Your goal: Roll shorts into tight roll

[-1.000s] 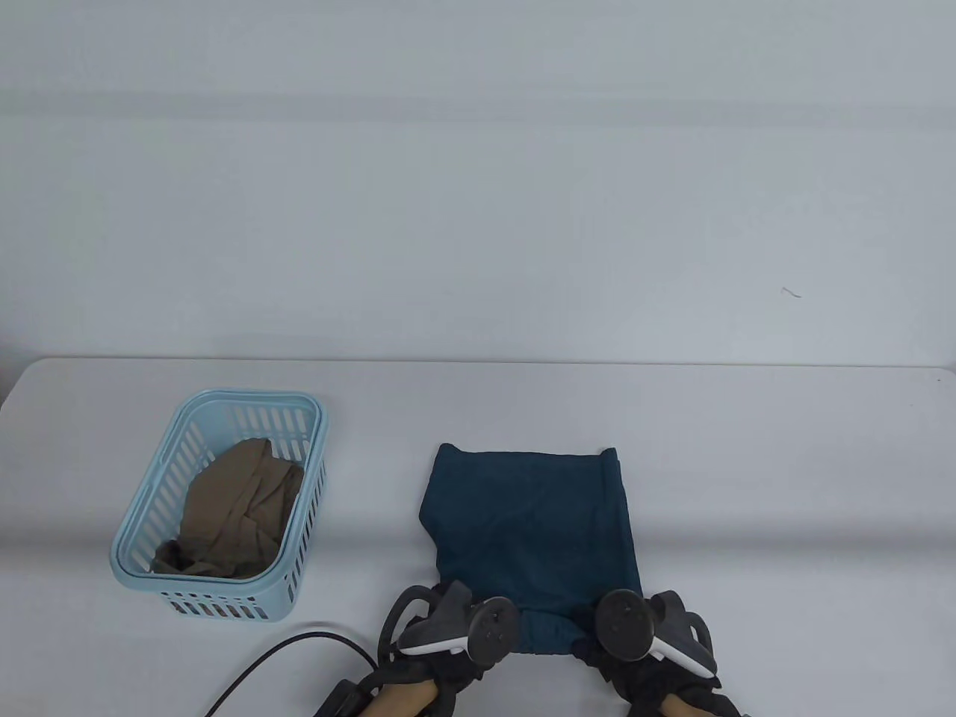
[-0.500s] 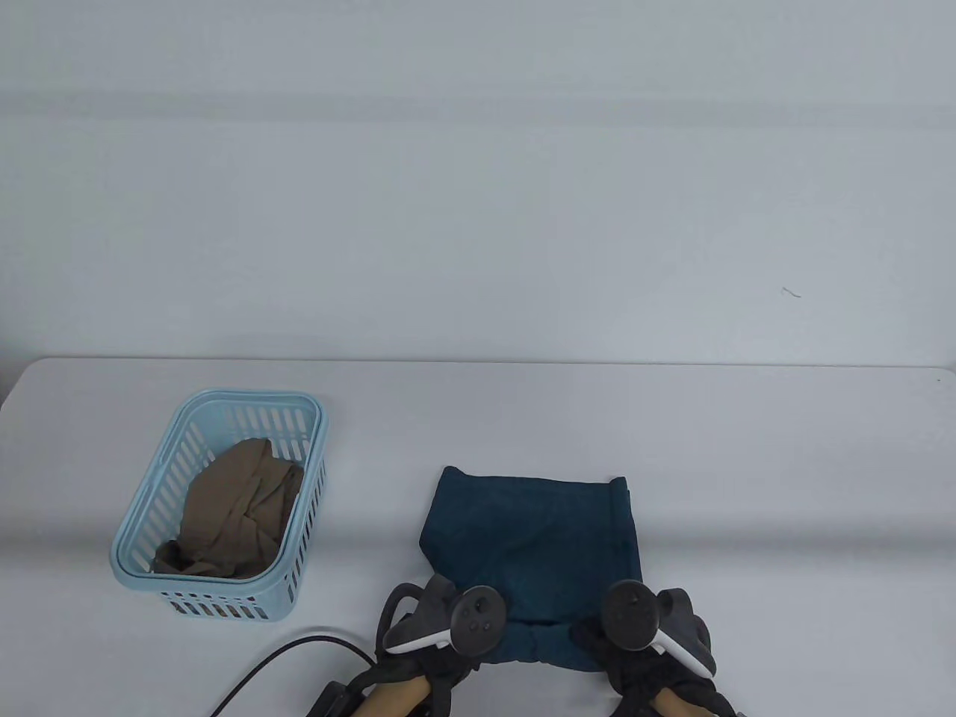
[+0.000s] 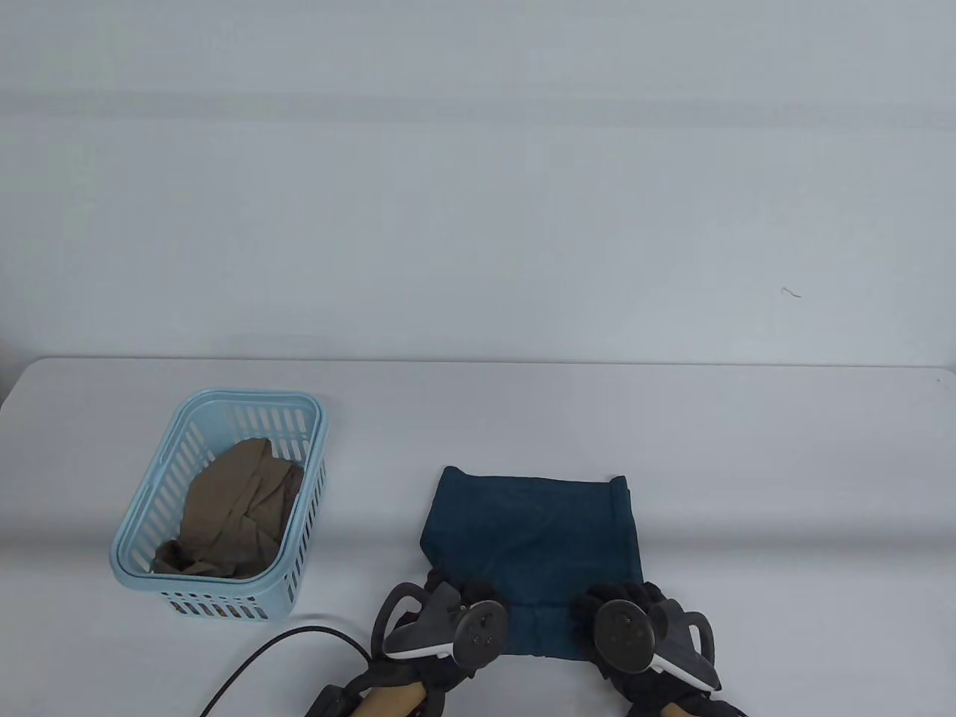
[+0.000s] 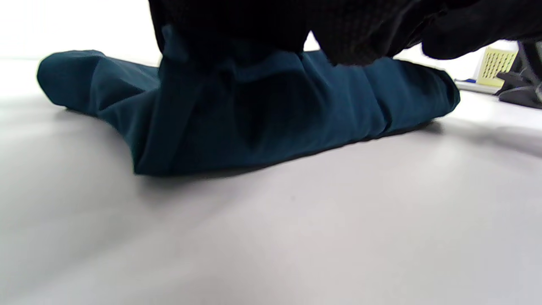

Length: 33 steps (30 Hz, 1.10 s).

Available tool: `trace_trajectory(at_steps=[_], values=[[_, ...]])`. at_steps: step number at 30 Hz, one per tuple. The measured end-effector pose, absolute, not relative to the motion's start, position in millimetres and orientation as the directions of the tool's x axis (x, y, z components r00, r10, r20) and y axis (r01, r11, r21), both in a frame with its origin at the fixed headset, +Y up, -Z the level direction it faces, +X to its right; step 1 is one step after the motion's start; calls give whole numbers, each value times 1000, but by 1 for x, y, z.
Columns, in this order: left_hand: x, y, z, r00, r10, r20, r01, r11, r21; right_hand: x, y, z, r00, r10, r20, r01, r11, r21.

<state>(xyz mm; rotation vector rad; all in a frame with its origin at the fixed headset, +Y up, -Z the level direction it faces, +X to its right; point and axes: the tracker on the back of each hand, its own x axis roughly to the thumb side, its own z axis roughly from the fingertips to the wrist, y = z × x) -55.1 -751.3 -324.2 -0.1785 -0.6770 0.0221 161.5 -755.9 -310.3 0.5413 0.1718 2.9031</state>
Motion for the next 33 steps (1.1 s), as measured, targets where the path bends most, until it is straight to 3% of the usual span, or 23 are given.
trace_trajectory(at_steps=[9, 15, 18, 24, 27, 33], values=[[-44, -774, -323, 788, 19, 615, 152, 962, -225, 156, -776, -312, -920, 40, 390, 51, -975, 218], [-42, -776, -325, 779, -51, 625, 177, 974, -140, 152, -777, -311, -923, 19, 383, 52, -983, 174], [-45, -772, -328, 796, 4, 605, 137, 973, -187, 156, -774, -315, -927, 117, 355, -39, -975, 218], [-56, -761, -335, 819, 249, 517, -40, 923, -382, 173, -774, -322, -896, 404, 187, -305, -864, 401], [-58, -759, -334, 815, 292, 500, -86, 915, -393, 176, -774, -323, -879, 451, 156, -354, -835, 421], [-58, -760, -334, 812, 318, 490, -118, 911, -396, 175, -774, -323, -890, 425, 164, -331, -850, 409]])
